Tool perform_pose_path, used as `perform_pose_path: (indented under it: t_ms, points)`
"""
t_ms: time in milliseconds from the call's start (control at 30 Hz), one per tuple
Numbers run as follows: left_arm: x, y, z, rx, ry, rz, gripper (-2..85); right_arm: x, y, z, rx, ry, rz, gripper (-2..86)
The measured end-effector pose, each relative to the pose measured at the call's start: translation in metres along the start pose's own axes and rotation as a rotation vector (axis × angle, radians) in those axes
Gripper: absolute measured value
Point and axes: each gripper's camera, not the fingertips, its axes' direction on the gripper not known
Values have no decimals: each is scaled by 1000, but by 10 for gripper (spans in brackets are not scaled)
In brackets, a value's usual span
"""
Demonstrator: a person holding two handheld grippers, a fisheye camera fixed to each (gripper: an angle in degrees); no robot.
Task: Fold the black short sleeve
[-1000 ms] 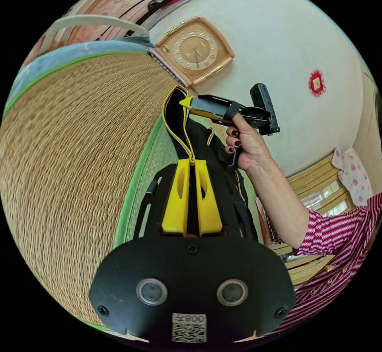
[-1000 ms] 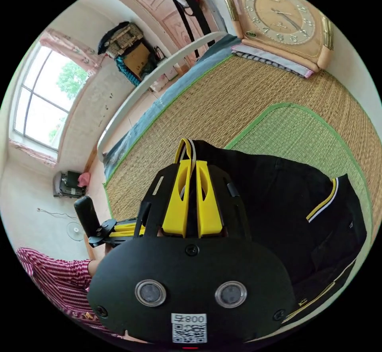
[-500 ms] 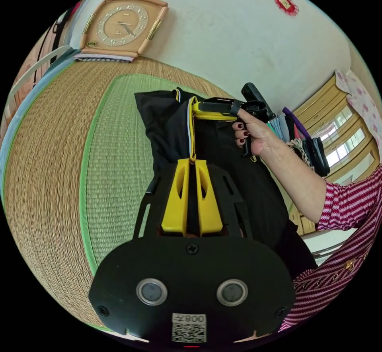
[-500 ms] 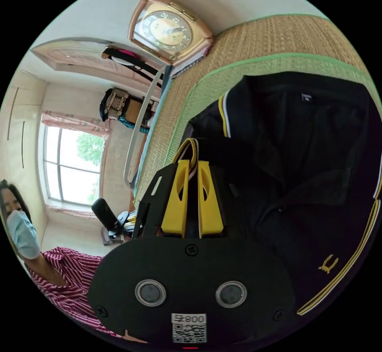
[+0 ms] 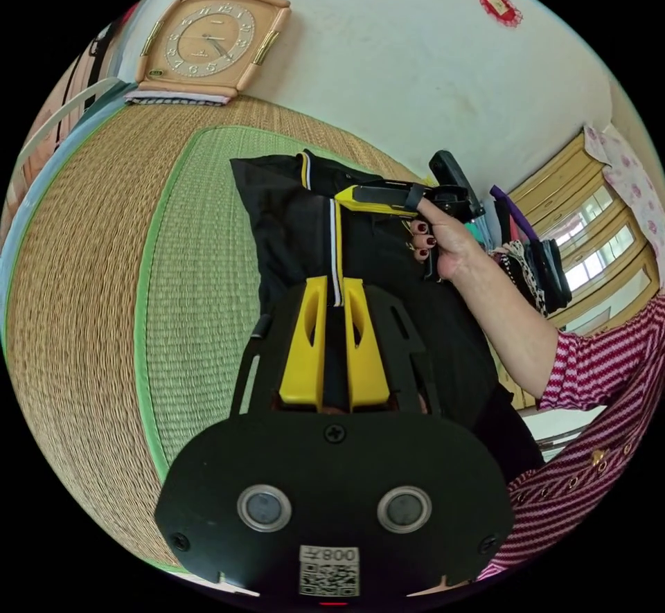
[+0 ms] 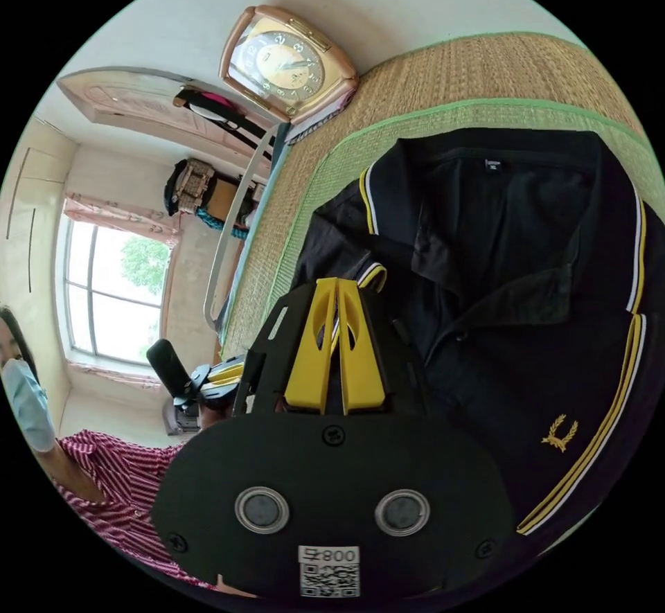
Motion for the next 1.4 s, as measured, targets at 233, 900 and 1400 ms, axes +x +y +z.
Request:
perform_pose_path:
  t_ms: [233, 900, 1400]
  points:
    - [-3, -5, 31, -99, -39, -36, 8, 34, 4, 29, -72, 83, 10, 0]
    - [7, -110, 111, -142, -210, 116, 2, 227, 211, -235, 268, 463, 295, 0]
    - [0, -85, 128, -154, -198, 75, 1, 253, 271, -295, 290, 398, 291, 0]
